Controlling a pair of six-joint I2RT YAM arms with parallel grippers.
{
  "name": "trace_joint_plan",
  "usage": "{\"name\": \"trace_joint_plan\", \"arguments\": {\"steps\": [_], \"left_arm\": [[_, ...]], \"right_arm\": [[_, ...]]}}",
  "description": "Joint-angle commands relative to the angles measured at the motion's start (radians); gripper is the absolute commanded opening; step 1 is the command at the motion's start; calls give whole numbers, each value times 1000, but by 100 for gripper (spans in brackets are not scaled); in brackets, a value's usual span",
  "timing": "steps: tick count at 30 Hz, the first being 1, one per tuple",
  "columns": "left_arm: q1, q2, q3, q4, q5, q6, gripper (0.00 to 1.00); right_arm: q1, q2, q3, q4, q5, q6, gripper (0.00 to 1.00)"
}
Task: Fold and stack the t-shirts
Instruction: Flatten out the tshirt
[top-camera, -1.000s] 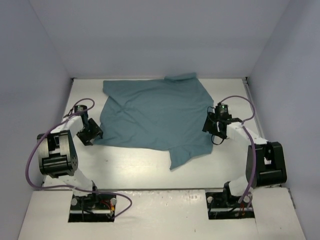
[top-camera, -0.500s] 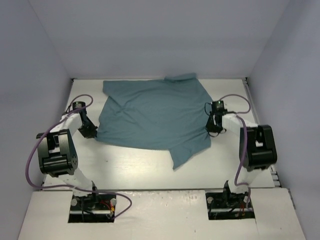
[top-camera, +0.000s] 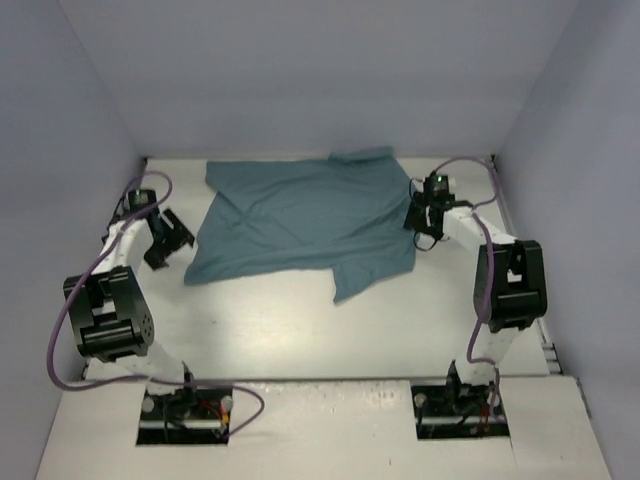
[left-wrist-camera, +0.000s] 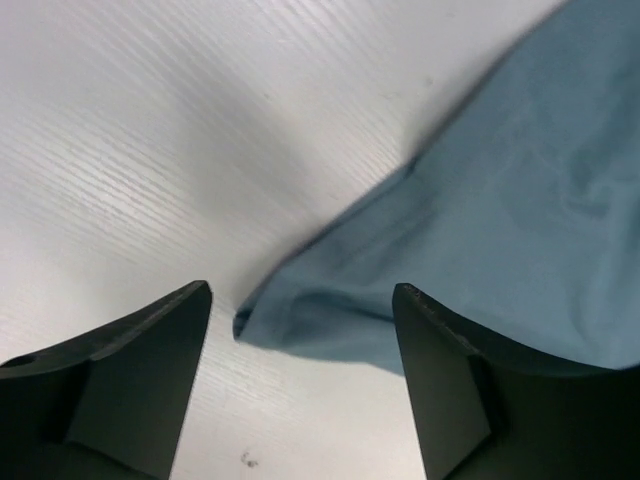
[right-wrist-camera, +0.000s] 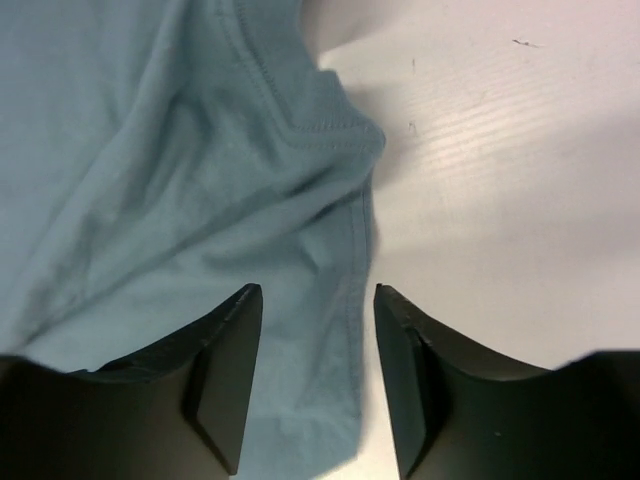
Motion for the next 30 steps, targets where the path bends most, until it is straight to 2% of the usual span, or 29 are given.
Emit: {"name": "trace_joint_plan", "arguments": {"steps": [1,5,9,11,21,30], "left_arm": [[-115,-205,62,-30,47,41,72],[-434,-277,70,-17,50,-14,72],[-701,-200,96,40,31,-76,71],[-782,-127,139,48,17,-73,70],[-1007,194,312,83,68,-47,63],[-1098,260,316,78,110,-55,57]], "right_arm": [[-6,-268,-104,0,-14,-31,47],[-5,-402,-249,0,-72,-14,47],[-6,-446,-343,5,-109,5,45],[-6,-453,-364,15,-119,11,44],[-8,-447,-444,55,-158,17,42],[-12,-483,-458,58,-140,16,42]]}}
